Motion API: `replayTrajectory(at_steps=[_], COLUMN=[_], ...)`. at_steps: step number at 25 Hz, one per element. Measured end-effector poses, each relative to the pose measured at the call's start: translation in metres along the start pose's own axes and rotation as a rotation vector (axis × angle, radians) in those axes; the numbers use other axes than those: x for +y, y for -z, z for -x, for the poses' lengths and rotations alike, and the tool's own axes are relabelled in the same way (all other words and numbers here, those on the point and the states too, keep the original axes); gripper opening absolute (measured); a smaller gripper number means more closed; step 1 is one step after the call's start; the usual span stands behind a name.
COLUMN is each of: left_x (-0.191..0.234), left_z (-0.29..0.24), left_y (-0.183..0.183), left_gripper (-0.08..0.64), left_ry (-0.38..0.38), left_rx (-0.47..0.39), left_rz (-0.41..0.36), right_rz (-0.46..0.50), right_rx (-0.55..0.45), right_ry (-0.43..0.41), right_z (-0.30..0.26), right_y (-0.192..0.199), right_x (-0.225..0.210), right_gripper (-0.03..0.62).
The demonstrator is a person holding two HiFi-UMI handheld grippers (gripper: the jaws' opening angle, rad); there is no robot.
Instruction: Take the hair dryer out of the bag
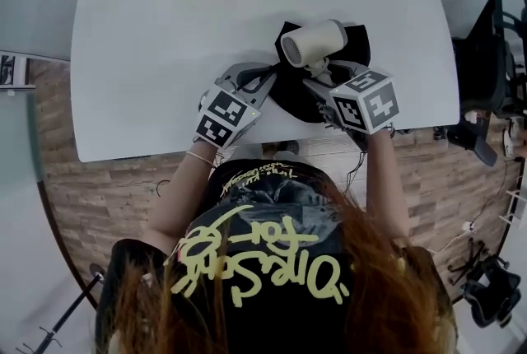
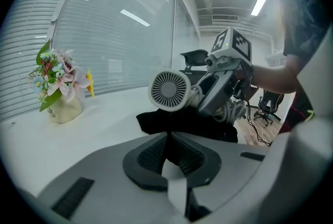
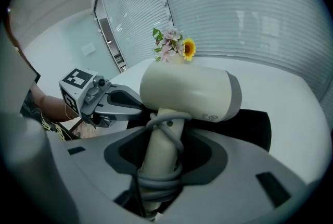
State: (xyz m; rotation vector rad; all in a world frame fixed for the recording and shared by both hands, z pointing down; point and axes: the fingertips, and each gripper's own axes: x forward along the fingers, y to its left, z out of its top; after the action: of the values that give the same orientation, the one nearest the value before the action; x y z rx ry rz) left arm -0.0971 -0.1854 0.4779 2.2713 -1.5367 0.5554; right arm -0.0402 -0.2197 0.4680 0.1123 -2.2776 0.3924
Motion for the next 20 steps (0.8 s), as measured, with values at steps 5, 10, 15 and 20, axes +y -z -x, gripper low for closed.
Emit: replayTrajectory(at_steps=[5,10,15,20], left_x=[-0.001,-0.004,-0.004,-0.006], left_z=[0.001,0.001,0.002,0.002], left_y=[0.000,0.001,0.002,0.003], left_gripper=[0.015,0.016,0.018,0.020], left_ry=[0.036,0.068,0.101,0.135], left_rx=[-0.001,0.007,0.009,0.010], left_rz=[0.002,-0.014,-0.029,-0.044], right_rz=[-0.024,-0.016,-0.015,-0.002], right_rx=[0.010,0.038,0.059,0.088], right_ry=[0.014,0.048,0.072,0.104], right_z=[-0.008,-0.016,-0.024,-0.028], right_y=[0.001,0.005,0.008,0.011], right_x=[-0.003,-0.003,-0.003,-0.004], right_gripper=[0.193,0.193,0.193,0.193])
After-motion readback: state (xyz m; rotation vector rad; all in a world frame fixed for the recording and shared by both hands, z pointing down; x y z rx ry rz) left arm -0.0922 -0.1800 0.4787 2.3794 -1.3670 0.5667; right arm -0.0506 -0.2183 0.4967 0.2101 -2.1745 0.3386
